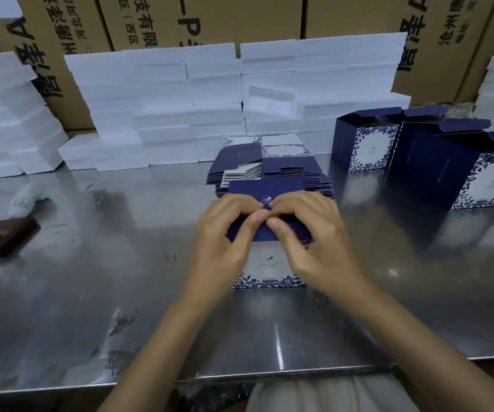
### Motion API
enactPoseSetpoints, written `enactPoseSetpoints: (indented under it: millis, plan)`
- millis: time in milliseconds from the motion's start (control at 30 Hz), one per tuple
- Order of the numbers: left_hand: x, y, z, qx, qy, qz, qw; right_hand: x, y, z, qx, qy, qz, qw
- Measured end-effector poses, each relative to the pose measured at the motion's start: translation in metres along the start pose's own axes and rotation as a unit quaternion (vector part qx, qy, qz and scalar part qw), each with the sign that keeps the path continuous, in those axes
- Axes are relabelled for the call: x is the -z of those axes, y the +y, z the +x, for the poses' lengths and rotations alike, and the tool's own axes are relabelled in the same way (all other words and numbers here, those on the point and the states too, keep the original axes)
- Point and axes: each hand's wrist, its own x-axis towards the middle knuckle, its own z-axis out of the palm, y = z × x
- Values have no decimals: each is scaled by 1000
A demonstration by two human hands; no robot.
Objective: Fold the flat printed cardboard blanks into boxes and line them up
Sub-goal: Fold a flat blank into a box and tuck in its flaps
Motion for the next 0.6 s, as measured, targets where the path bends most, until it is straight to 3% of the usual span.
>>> enactPoseSetpoints:
  millis: [267, 400, 600]
  plan:
    - [-17, -10, -16, -67, 36, 59, 995, -14, 2, -12, -14, 56, -11, 998]
    - [-24, -8, -15, -59, 47, 91, 993, -21, 2, -11, -31, 72, 3, 997]
    - [-6, -19, -13, -36, 11, 51, 998, -11, 20, -14, -38, 59, 65, 995]
